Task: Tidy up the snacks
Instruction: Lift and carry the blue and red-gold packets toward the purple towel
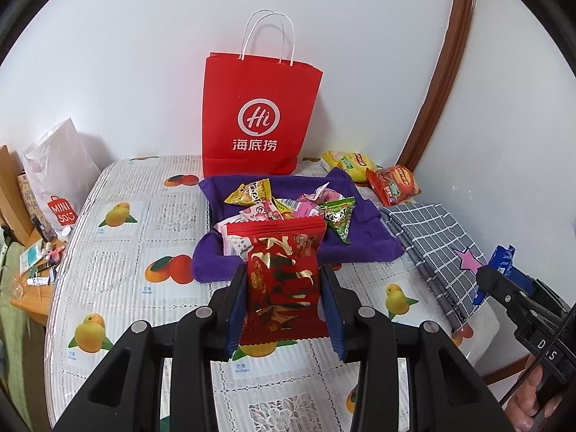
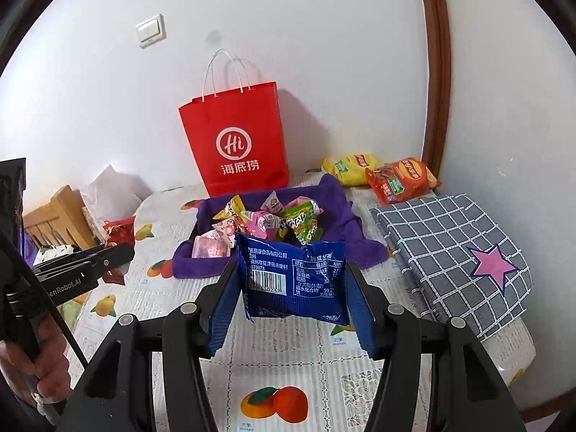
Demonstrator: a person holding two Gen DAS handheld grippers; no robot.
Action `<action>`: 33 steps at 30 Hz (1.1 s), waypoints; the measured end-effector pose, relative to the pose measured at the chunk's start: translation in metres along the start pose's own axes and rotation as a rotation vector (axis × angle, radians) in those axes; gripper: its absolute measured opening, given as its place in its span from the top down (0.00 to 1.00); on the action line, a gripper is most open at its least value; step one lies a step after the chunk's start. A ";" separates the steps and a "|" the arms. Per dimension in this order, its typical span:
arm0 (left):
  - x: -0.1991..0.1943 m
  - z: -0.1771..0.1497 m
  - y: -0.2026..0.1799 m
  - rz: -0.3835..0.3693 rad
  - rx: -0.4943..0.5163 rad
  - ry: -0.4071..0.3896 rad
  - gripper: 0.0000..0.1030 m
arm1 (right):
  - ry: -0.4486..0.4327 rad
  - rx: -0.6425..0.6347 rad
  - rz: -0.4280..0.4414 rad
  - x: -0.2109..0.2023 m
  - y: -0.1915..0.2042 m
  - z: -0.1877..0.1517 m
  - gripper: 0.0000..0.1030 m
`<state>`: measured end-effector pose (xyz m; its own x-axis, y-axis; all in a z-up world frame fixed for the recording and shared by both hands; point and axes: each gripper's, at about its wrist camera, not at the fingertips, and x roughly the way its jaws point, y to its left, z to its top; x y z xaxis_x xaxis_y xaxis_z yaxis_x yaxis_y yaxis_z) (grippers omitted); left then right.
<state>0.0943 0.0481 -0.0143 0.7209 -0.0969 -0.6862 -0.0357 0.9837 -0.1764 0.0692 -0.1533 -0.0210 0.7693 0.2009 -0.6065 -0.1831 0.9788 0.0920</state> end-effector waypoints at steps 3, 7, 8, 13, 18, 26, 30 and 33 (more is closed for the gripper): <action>-0.002 0.000 0.000 0.001 -0.001 -0.003 0.65 | -0.007 -0.002 0.000 -0.003 0.000 0.000 0.45; -0.002 0.001 0.000 -0.004 -0.004 -0.003 0.65 | -0.013 -0.002 -0.001 -0.004 -0.001 0.001 0.45; -0.002 0.001 0.000 -0.005 -0.006 -0.002 0.65 | -0.015 -0.001 -0.001 -0.004 -0.001 0.001 0.45; 0.000 0.001 0.000 -0.010 -0.008 0.005 0.65 | -0.016 0.001 0.002 -0.003 -0.003 0.001 0.45; 0.006 0.003 -0.001 -0.010 -0.009 0.014 0.65 | -0.008 0.007 0.004 0.004 -0.006 0.003 0.45; 0.019 0.006 0.001 -0.006 -0.020 0.028 0.65 | -0.001 0.009 0.012 0.017 -0.009 0.007 0.45; 0.030 0.008 0.003 0.001 -0.024 0.046 0.65 | 0.005 0.013 0.015 0.027 -0.012 0.011 0.45; 0.039 0.009 0.005 0.005 -0.029 0.059 0.65 | 0.016 0.016 0.013 0.038 -0.015 0.014 0.45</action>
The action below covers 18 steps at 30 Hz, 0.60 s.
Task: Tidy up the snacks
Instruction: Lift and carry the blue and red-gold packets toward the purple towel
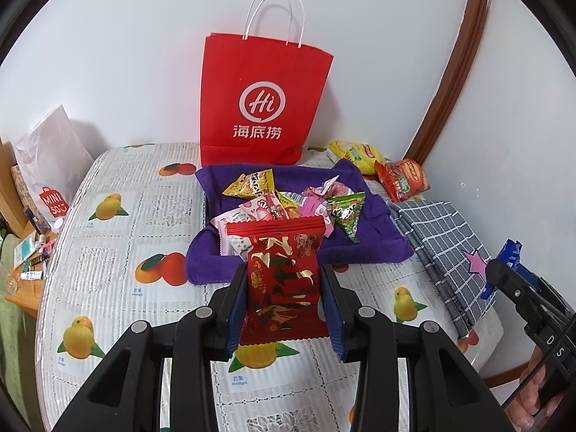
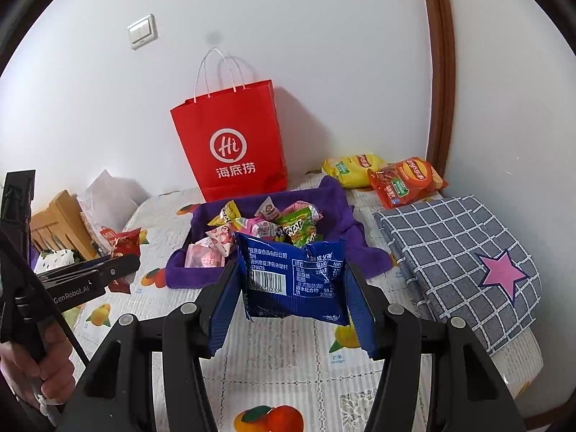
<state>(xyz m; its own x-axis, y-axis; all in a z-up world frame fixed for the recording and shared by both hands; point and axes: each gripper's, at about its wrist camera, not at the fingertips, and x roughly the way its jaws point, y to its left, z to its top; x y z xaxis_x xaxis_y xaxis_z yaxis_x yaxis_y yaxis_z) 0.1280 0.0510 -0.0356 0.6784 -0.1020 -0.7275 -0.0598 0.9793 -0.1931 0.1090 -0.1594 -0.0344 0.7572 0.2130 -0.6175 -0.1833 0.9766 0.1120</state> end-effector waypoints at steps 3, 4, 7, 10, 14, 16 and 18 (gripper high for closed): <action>0.009 0.002 0.004 -0.004 -0.012 0.014 0.65 | 0.013 0.000 -0.004 0.010 -0.002 0.002 0.45; 0.012 0.003 0.005 -0.004 -0.014 0.018 0.65 | 0.017 0.001 -0.005 0.014 -0.003 0.003 0.45; 0.023 0.007 0.008 0.005 -0.018 0.030 0.65 | 0.030 0.005 -0.005 0.027 -0.006 0.006 0.45; 0.032 0.012 0.010 0.009 -0.020 0.043 0.65 | 0.041 0.007 -0.009 0.040 -0.008 0.009 0.45; 0.044 0.020 0.014 0.012 -0.023 0.050 0.65 | 0.057 0.008 -0.015 0.058 -0.015 0.015 0.45; 0.051 0.024 0.016 0.013 -0.025 0.054 0.65 | 0.064 0.009 -0.020 0.065 -0.017 0.017 0.45; 0.057 0.028 0.017 0.016 -0.025 0.058 0.65 | 0.071 0.011 -0.024 0.075 -0.021 0.022 0.45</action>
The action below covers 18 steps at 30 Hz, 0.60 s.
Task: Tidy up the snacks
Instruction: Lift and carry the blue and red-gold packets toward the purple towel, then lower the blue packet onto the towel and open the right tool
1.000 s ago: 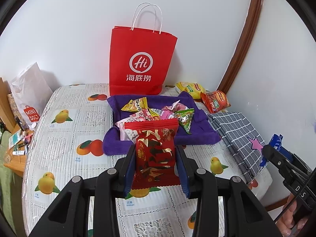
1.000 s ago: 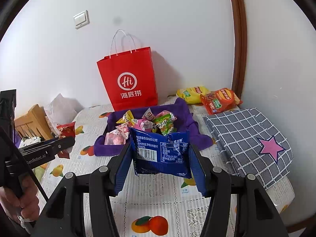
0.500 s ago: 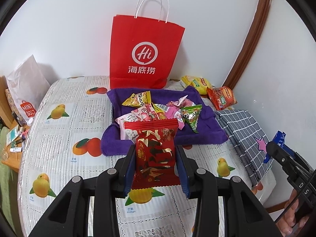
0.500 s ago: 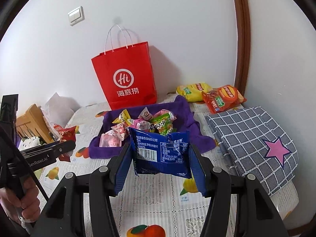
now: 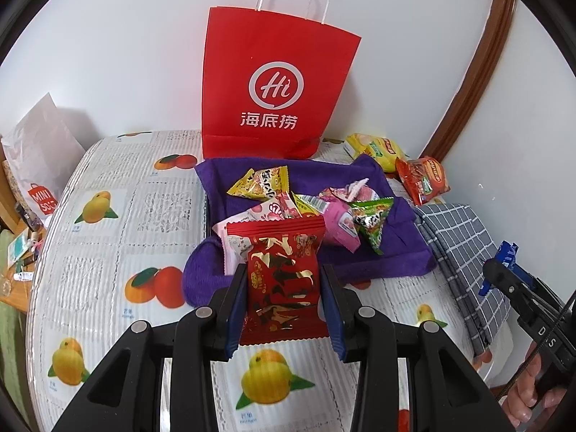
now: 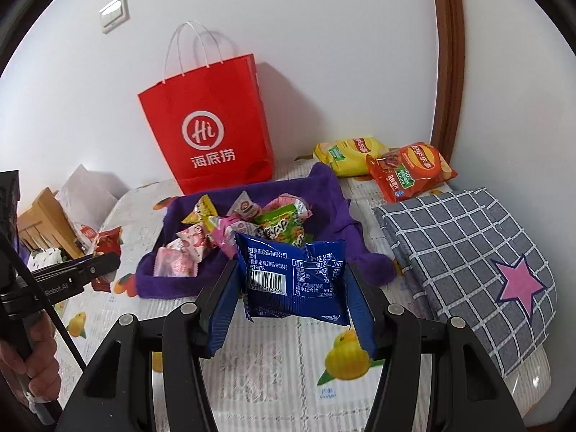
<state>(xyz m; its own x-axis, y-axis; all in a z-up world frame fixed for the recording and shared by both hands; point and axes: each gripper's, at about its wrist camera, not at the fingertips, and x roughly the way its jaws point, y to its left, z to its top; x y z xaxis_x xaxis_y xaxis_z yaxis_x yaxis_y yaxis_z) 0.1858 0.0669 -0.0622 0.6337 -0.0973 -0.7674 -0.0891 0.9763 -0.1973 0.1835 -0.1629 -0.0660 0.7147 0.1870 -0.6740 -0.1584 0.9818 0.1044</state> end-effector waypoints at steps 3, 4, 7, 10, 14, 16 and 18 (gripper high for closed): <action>0.007 0.006 0.001 0.007 0.005 0.003 0.65 | 0.002 0.000 -0.005 0.010 -0.003 0.008 0.45; 0.010 0.009 0.001 0.009 0.007 0.002 0.65 | 0.001 -0.002 -0.006 0.013 -0.003 0.011 0.45; 0.016 0.016 0.001 0.013 0.012 0.004 0.65 | -0.003 -0.002 -0.010 0.021 -0.005 0.018 0.45; 0.023 0.023 0.001 0.018 0.015 0.006 0.65 | 0.004 0.003 -0.012 0.033 -0.008 0.026 0.45; 0.033 0.030 0.001 0.012 0.009 0.013 0.65 | 0.016 0.015 -0.020 0.048 -0.013 0.032 0.45; 0.038 0.032 0.000 0.010 0.010 0.016 0.65 | 0.025 0.016 -0.019 0.056 -0.015 0.034 0.45; 0.046 0.035 -0.001 0.012 0.011 0.024 0.65 | 0.034 0.017 -0.024 0.063 -0.017 0.034 0.45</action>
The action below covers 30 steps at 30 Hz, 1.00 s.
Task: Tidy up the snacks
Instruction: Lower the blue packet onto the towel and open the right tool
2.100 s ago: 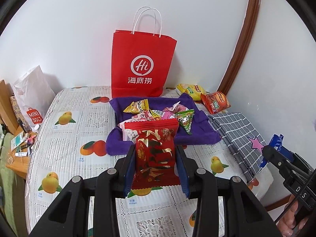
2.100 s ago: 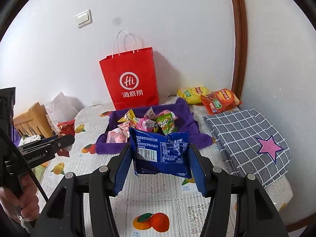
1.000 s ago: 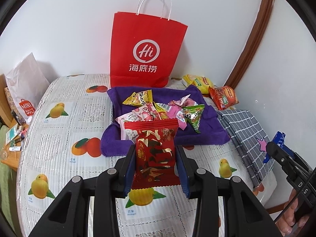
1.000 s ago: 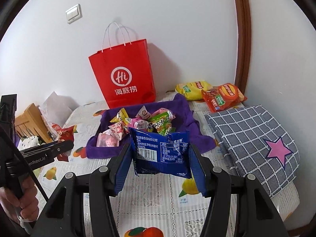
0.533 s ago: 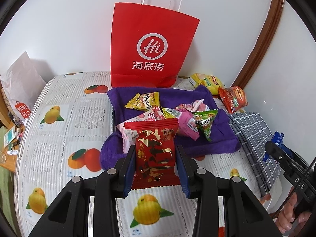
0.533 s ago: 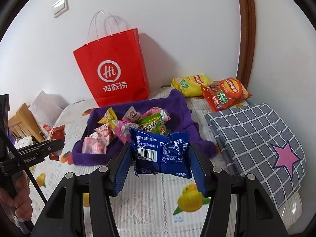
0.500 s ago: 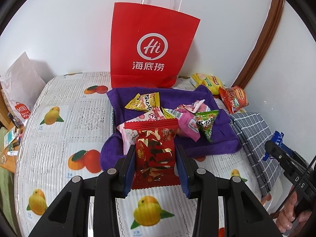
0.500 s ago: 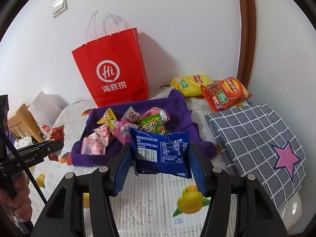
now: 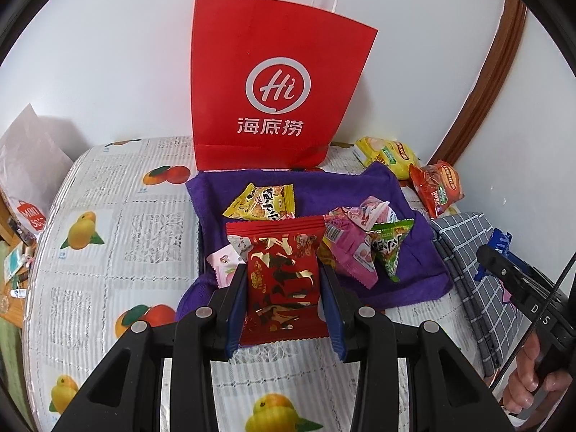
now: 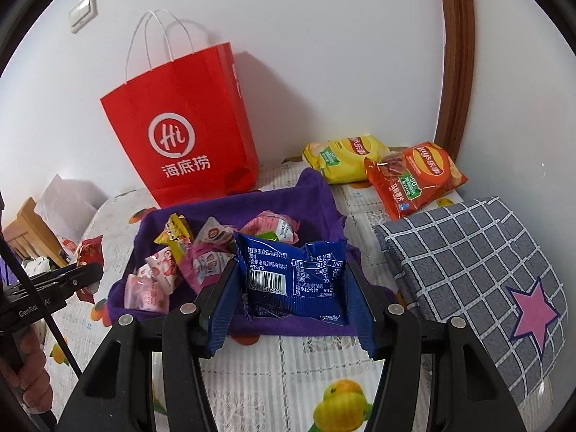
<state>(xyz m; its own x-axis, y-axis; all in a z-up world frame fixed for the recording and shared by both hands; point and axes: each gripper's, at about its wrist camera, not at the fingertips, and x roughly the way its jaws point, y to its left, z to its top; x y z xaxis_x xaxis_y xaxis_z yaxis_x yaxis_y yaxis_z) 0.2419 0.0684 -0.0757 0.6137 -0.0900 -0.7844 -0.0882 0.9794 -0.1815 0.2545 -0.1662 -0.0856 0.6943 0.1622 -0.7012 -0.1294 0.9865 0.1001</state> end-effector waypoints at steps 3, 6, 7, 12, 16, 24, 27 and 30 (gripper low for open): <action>0.009 0.005 0.000 0.001 0.000 0.010 0.65 | 0.023 0.002 -0.004 0.017 -0.003 0.002 0.45; 0.019 0.008 0.000 -0.002 -0.002 0.017 0.65 | 0.048 0.003 -0.006 0.035 -0.005 0.003 0.45; 0.023 0.009 0.000 -0.002 -0.004 0.023 0.65 | 0.057 0.003 -0.008 0.041 -0.006 0.003 0.45; 0.042 0.012 0.001 -0.007 -0.015 0.050 0.65 | 0.098 0.001 -0.012 0.070 -0.008 0.003 0.45; 0.056 0.017 0.001 -0.008 -0.015 0.067 0.65 | 0.124 -0.003 -0.016 0.088 -0.009 0.003 0.44; 0.076 0.025 -0.002 -0.011 -0.016 0.094 0.65 | 0.137 0.005 -0.012 0.107 -0.012 0.005 0.44; 0.080 0.029 -0.002 -0.009 -0.013 0.094 0.65 | 0.130 0.006 -0.005 0.111 -0.012 0.004 0.44; 0.084 0.030 0.000 -0.009 -0.014 0.097 0.65 | 0.130 -0.001 -0.007 0.114 -0.011 0.001 0.44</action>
<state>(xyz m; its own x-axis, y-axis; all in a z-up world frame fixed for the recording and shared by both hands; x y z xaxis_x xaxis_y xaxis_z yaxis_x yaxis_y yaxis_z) 0.3174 0.0660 -0.1238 0.5356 -0.1167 -0.8363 -0.0942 0.9760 -0.1965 0.3361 -0.1587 -0.1662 0.5972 0.1513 -0.7877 -0.1257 0.9876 0.0943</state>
